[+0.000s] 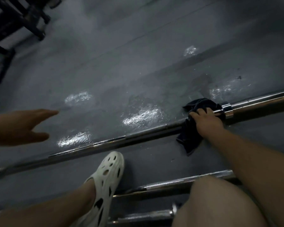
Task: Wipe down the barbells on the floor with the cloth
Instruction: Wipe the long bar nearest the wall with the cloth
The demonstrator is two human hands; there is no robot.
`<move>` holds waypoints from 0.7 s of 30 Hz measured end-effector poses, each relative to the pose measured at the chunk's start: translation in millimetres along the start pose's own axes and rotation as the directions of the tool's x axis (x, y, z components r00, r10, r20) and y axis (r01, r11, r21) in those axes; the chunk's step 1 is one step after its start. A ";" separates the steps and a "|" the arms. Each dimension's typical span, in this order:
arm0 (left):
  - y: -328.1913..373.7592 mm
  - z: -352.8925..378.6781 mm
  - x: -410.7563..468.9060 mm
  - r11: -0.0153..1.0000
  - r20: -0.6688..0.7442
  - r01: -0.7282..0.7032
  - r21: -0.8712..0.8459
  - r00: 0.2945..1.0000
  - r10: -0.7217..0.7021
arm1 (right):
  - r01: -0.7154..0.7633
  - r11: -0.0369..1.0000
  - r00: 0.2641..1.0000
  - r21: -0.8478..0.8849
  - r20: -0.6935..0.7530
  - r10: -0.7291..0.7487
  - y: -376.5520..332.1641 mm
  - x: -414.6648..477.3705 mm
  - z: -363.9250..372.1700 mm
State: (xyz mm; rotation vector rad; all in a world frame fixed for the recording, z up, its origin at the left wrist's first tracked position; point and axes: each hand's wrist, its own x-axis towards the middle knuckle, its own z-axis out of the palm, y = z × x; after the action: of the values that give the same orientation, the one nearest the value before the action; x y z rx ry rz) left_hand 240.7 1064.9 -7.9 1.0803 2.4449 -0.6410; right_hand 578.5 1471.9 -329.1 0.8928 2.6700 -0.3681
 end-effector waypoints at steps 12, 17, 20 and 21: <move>113.1 189.8 163.0 0.858 -0.027 -0.487 -0.162 0.871 0.490 | -0.125 0.987 0.986 -0.101 0.097 0.135 -15.8 48.7 -18.2; 169.1 201.5 214.5 0.848 -0.053 -0.457 -0.270 0.886 0.461 | -0.245 0.968 0.958 -0.048 0.143 0.249 -23.3 66.1 -28.5; 167.6 207.3 225.8 0.860 0.022 -0.389 -0.332 0.908 0.419 | -0.306 0.951 0.935 -0.030 0.180 0.307 -27.2 75.4 -35.4; 162.7 211.6 229.2 0.851 0.066 -0.392 -0.349 0.896 0.440 | -0.319 0.947 0.927 -0.033 0.197 0.319 -29.1 78.6 -38.5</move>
State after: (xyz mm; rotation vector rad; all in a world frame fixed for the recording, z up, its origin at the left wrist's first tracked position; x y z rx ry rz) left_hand 255.7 1179.6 -340.2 1.3127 2.0004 -0.1549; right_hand 493.0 1504.6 -317.7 1.1988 2.2918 -0.3581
